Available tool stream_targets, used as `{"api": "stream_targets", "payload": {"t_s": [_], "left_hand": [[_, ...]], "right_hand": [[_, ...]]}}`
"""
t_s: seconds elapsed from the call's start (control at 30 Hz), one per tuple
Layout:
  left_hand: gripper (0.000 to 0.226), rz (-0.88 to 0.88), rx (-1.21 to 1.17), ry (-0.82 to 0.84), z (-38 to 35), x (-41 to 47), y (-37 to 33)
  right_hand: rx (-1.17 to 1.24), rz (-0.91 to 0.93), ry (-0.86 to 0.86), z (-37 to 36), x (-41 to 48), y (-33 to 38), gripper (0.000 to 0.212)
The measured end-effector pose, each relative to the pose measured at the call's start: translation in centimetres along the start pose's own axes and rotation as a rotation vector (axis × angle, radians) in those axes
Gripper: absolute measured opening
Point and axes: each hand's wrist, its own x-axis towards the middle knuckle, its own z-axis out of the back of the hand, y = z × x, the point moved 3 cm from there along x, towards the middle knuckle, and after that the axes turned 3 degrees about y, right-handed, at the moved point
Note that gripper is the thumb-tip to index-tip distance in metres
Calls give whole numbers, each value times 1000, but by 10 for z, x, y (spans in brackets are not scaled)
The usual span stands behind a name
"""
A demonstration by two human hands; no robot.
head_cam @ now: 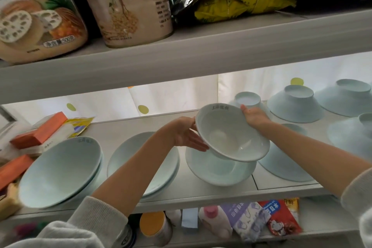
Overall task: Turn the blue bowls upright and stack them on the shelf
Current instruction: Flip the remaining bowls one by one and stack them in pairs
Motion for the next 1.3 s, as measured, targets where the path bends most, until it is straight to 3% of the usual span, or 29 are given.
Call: {"api": "stream_targets", "payload": {"t_s": [0.17, 0.37, 0.6, 0.83, 0.97, 1.3], "left_hand": [[48, -74, 71, -186, 1, 1, -1], [46, -44, 179, -195, -2, 12, 19], [44, -72, 426, -228, -4, 17, 28], [70, -7, 778, -327, -7, 19, 30], [66, -31, 956, -392, -11, 19, 25], [77, -40, 977, -461, -15, 29, 31]], "right_hand": [[-174, 10, -63, -10, -12, 5, 64], [-289, 39, -148, -25, -24, 4, 61], [-402, 111, -201, -27, -35, 1, 53], [-612, 267, -254, -28, -49, 5, 32], [-666, 272, -260, -27, -54, 6, 33], [-741, 307, -269, -30, -51, 1, 28]]}}
